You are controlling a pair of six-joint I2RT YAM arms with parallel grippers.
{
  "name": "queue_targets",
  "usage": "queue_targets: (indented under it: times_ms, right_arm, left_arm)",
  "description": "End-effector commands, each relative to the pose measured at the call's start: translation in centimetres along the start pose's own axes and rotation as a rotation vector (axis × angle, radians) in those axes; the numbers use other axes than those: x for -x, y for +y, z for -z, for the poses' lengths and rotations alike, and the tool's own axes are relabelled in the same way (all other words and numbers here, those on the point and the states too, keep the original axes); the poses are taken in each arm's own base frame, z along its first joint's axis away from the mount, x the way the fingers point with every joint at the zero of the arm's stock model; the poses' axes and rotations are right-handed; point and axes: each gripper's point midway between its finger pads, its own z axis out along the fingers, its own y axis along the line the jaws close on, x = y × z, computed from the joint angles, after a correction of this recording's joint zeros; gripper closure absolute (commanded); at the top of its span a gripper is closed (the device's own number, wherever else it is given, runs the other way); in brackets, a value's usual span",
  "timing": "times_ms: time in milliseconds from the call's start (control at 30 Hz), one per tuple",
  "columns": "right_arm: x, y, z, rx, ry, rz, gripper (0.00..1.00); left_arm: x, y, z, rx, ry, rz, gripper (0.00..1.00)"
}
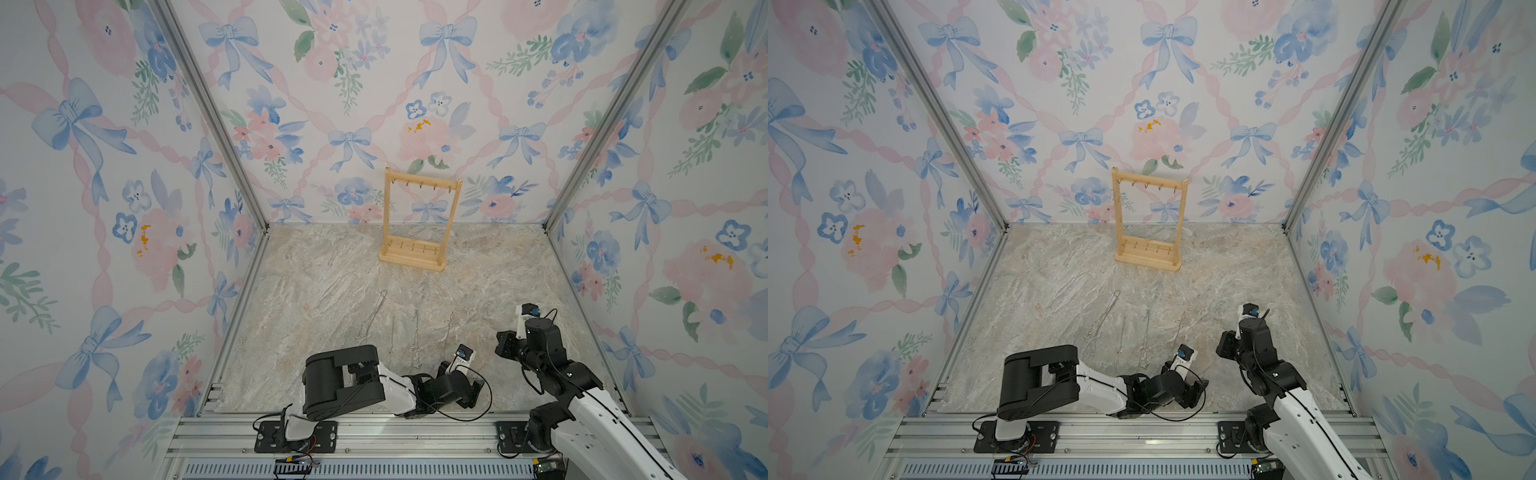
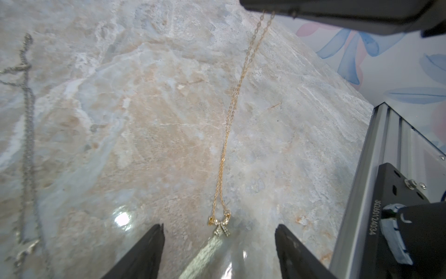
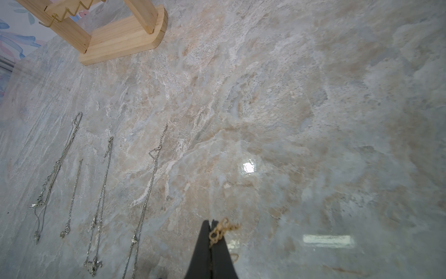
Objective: Take the necklace off the jewelry display stand
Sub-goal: Place the necklace at the center of the board.
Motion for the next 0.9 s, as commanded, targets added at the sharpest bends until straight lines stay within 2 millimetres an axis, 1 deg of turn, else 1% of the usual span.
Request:
queue_targets:
  times_ms: [0, 100, 233, 433, 600, 700, 867]
  right_arm:
    - [1.4, 0.6, 0.2, 0.011, -0.032, -0.013, 1.00]
    - [1.7, 0.8, -0.1, 0.016, -0.036, -0.014, 1.00]
    - [2.1, 1.1, -0.6, 0.023, -0.030, -0.012, 1.00]
    - [2.2, 1.5, -1.9, 0.023, -0.003, -0.009, 1.00]
    - [2.4, 1.8, -2.9, 0.021, 0.019, -0.010, 1.00]
    - [2.6, 1.9, -3.3, 0.013, 0.031, -0.009, 1.00]
    - [2.8, 2.0, -3.9, 0.001, 0.045, -0.004, 1.00]
  left_arm:
    - [-4.1, 2.3, 0.5, 0.070, 0.124, -0.030, 0.26]
    - [-3.9, 2.2, 0.6, 0.064, 0.121, -0.028, 0.30]
    - [-3.4, 1.5, 0.7, 0.044, 0.110, -0.038, 0.41]
    - [-1.5, 0.0, 1.1, -0.003, 0.077, -0.072, 0.56]
    - [-0.1, -1.3, 0.8, -0.039, 0.055, -0.104, 0.67]
    - [0.6, -2.0, 0.4, -0.060, 0.046, -0.121, 0.73]
    - [2.0, -2.1, -0.2, -0.078, 0.032, -0.123, 0.78]
